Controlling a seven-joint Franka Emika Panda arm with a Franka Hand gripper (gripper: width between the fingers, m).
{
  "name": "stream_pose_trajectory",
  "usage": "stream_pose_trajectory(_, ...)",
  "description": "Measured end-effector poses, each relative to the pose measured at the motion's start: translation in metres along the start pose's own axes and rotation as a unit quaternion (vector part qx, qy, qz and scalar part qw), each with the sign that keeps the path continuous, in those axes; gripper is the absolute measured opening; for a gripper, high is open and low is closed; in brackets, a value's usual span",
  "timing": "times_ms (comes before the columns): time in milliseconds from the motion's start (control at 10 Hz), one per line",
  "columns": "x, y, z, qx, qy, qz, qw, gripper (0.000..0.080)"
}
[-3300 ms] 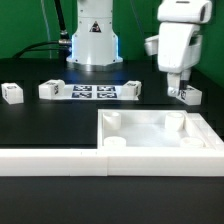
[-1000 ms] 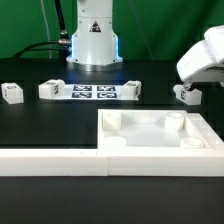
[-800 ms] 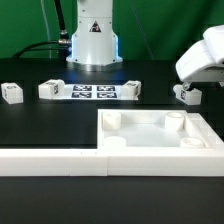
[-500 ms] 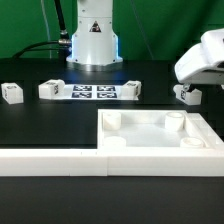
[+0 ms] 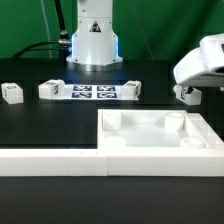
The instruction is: Assemble square table
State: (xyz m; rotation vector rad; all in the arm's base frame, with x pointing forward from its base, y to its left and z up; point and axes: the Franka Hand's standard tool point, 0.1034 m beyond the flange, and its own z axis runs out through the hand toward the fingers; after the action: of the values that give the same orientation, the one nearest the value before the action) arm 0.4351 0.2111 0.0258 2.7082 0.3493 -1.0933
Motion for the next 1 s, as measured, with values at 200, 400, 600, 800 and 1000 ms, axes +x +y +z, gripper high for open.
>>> stream_pose_trajectory(200, -0.002, -0.001, 0.012, 0.0, -0.006, 0.017, 1.0, 0.0649)
stream_pose_trajectory(400, -0.007, -0.003, 0.024, 0.003, -0.02, 0.036, 0.999, 0.0649)
stream_pose_trajectory(600, -0.007, -0.005, 0.028, 0.001, -0.023, 0.035, 0.999, 0.0649)
stream_pose_trajectory(800, -0.007, -0.004, 0.028, 0.001, -0.023, 0.035, 0.999, 0.0515)
stream_pose_trajectory(1000, -0.007, -0.004, 0.028, 0.001, -0.024, 0.035, 0.999, 0.0375)
